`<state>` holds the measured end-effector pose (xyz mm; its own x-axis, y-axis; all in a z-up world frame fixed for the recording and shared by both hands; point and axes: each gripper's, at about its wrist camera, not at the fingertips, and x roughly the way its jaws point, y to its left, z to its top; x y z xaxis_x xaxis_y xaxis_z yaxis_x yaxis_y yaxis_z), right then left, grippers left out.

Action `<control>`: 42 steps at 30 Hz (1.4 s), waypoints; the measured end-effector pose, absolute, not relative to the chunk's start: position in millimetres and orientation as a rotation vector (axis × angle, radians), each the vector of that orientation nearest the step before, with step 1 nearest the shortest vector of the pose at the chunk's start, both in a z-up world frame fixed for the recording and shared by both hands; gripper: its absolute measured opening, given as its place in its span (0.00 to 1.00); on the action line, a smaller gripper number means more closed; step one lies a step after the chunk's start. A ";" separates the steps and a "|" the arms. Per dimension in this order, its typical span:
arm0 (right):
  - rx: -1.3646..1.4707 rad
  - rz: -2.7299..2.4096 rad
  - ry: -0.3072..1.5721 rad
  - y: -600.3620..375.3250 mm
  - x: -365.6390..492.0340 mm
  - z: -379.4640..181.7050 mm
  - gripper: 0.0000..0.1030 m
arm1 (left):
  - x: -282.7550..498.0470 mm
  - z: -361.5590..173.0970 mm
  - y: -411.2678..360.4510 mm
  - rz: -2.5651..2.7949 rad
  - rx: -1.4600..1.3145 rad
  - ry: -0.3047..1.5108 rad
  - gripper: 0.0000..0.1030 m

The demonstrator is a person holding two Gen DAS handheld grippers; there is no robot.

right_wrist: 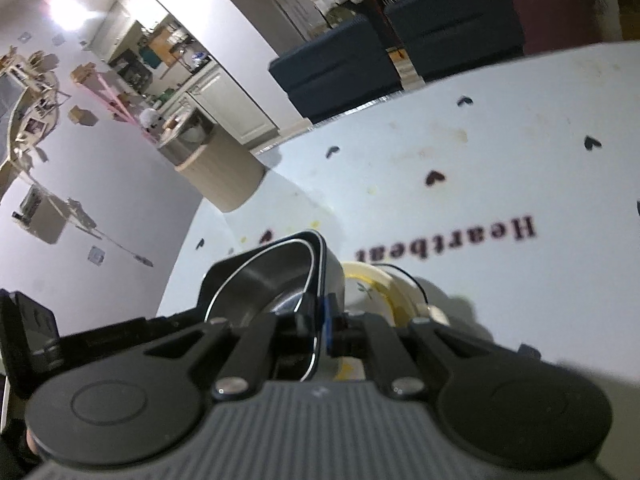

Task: Organize plates and bowls
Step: 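Lift the steel tray with both grippers and carry it over the nested bowls, then lower the steel tray into the cream bowl and open both grippers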

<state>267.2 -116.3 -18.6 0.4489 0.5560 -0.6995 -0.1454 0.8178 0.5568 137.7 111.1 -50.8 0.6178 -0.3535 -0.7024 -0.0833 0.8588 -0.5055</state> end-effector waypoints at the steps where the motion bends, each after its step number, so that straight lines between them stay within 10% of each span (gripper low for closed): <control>1: 0.454 0.445 1.026 -114.2 267.0 -20.6 0.05 | 139.5 -53.2 110.3 -0.163 -0.528 0.911 0.10; 42: 0.374 0.367 1.176 -95.5 274.1 -50.0 0.06 | 154.2 -76.1 102.7 -0.139 -0.460 1.006 0.10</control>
